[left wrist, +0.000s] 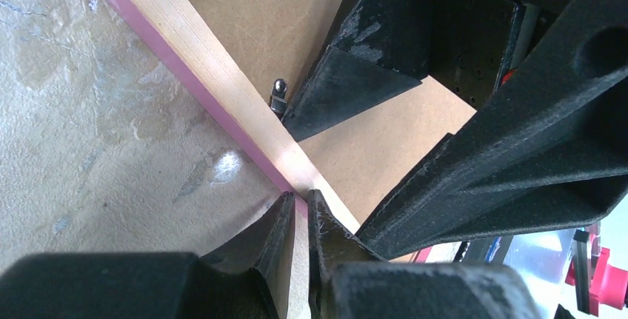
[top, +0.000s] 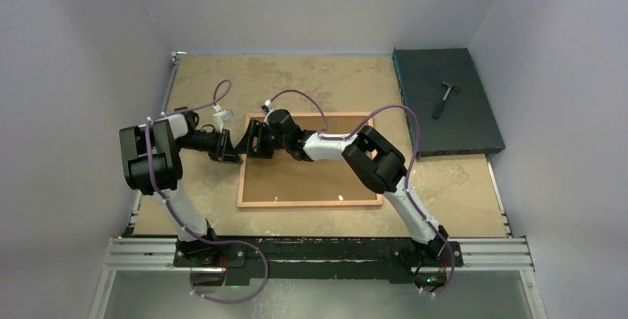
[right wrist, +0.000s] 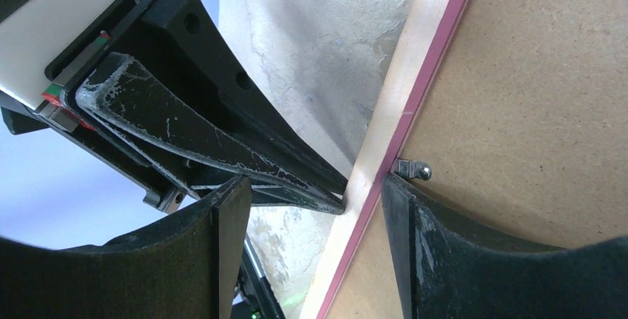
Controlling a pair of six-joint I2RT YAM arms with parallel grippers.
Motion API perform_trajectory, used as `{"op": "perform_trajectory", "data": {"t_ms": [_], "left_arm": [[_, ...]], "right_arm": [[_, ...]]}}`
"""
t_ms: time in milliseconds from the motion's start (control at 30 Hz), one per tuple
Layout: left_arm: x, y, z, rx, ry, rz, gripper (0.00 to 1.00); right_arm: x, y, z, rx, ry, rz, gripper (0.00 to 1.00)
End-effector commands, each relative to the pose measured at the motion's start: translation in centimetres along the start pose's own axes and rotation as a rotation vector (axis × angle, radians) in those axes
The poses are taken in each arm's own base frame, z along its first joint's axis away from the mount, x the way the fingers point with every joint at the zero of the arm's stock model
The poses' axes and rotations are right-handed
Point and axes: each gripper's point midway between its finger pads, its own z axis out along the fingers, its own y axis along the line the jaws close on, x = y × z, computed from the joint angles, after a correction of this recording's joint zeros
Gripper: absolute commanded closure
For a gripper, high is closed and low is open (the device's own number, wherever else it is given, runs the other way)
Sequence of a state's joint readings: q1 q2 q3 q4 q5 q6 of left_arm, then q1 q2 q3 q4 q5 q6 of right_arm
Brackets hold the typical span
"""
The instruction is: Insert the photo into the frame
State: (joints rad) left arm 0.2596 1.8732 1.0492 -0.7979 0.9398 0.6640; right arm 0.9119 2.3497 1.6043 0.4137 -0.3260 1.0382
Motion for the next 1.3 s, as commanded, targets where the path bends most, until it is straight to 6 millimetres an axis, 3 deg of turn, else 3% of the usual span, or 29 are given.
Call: {"op": "perform_trajectory", "data": {"t_ms": [0, 500, 633, 767, 867, 1000, 1100, 1200, 1267], "left_arm": [[0.6, 0.0, 0.5, -0.007, 0.029, 0.066, 0.91], [0.5, -0.2, 0.3, -0.014, 0.028, 0.07, 0.92], [0.1, 0.0, -0.1, -0.031, 0.031, 0.073, 0.91], [-1.9, -0.4, -2.0, -0.05, 0.022, 0.128, 0.84], [-2.9, -0.5, -3.2, -0.071, 0.046, 0.192, 0.76], [-2.4, 0.7, -4.0, -0.14, 0.103, 0.254, 0.73], [-0.5, 2.1, -3.5, -0.221, 0.146, 0.309, 0.73], [1.3, 2.5, -3.1, -0.254, 0.19, 0.345, 0.76], [1.9, 2.6, -2.9, -0.269, 0.201, 0.366, 0.77]], "right_arm": [[0.2, -0.6, 0.7, 0.026, -0.015, 0.015, 0.32], [-1.7, 0.7, 0.9, 0.013, -0.08, -0.061, 0.29], [-1.6, 4.1, -0.5, -0.069, -0.037, -0.125, 0.19], [-4.1, 7.4, -6.3, -0.093, -0.097, -0.215, 0.06], [-6.6, 6.1, -12.1, -0.003, -0.168, -0.227, 0.01], [-9.6, -1.8, -21.1, 0.242, -0.292, -0.157, 0.01], [-11.4, -7.3, -28.0, 0.45, -0.415, -0.11, 0.01], [-12.1, -11.4, -32.9, 0.589, -0.505, -0.068, 0.01], [-11.7, -13.5, -34.8, 0.652, -0.52, -0.041, 0.01]]}}
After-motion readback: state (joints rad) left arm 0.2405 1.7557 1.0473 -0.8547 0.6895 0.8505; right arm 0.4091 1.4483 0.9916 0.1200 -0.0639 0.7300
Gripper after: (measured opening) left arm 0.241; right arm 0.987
